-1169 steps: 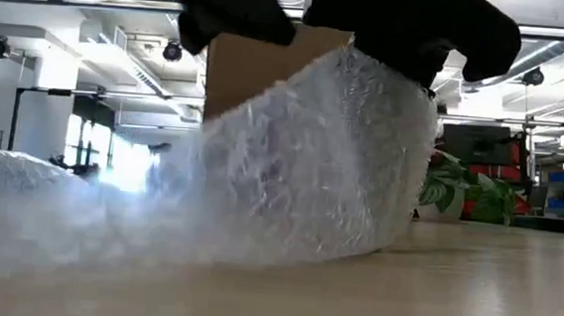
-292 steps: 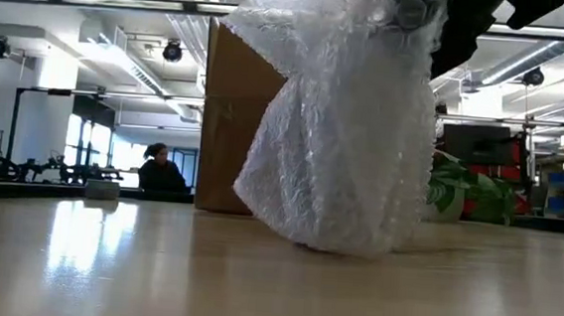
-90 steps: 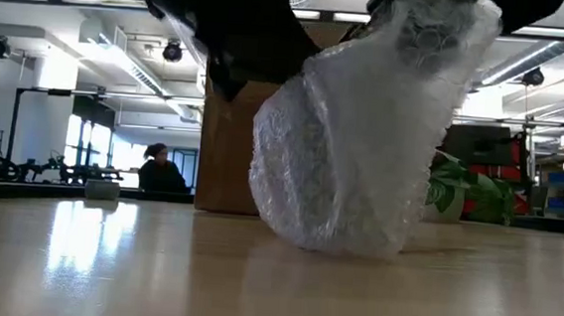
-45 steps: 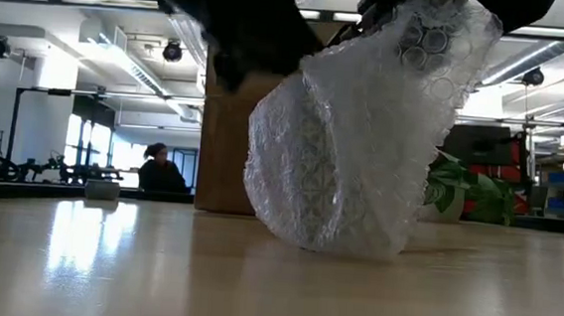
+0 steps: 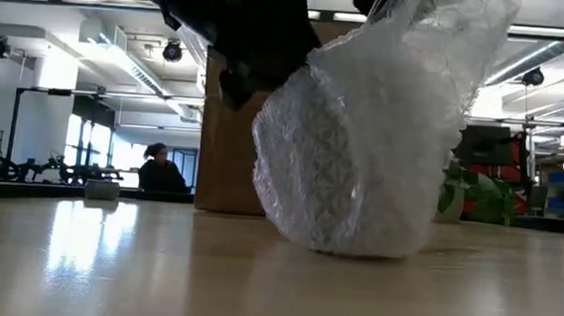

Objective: Wrap mug
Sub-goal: Wrap the white mug with bubble wrap

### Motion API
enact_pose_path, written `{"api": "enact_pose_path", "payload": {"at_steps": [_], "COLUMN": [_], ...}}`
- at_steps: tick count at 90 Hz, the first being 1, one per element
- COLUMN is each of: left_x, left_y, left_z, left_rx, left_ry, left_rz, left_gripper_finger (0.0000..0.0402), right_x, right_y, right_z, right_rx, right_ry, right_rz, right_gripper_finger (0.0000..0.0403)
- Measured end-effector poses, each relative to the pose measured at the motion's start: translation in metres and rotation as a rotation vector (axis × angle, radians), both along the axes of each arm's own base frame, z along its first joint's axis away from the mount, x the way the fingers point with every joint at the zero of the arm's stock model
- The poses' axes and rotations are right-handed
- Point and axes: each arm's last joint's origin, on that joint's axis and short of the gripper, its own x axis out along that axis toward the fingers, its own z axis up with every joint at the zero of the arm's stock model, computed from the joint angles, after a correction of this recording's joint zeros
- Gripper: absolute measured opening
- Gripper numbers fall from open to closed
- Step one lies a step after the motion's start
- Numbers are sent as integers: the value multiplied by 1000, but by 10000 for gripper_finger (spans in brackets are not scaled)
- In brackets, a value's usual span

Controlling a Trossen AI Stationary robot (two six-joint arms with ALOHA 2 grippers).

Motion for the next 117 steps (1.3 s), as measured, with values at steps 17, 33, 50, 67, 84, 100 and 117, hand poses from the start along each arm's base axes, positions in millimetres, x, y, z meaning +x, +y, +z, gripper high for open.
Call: {"api": "enact_pose_path", "payload": {"at_steps": [17, 33, 50, 67, 84, 100, 117], "left_x": [0, 1, 0, 0, 1, 2, -11], "left_y": [0, 1, 1, 0, 0, 0, -1], "left_z": [0, 0, -1, -1, 0, 1, 22], "left_rx": [-1, -1, 0, -4, -11, -15, -22], "left_ry": [-4, -2, -3, -5, -14, -32, -25], "left_rz": [1, 3, 4, -3, -12, -8, -37], "left_gripper_finger": [0, 0, 0, 0, 0, 0, 0], "right_x": [-1, 18, 17, 21, 30, 35, 34], "right_y": [38, 34, 11, -4, -11, -14, -17], "right_z": [-16, -40, -47, -58, -88, -99, -92], "right_rx": [58, -21, -139, -105, -52, -31, -21], "right_ry": [-44, -74, 19, 88, 187, 217, 196], "right_rz": [99, 33, -49, -49, -4, 19, 16], "right_gripper_finger": [2, 2, 2, 2, 2, 2, 2]}}
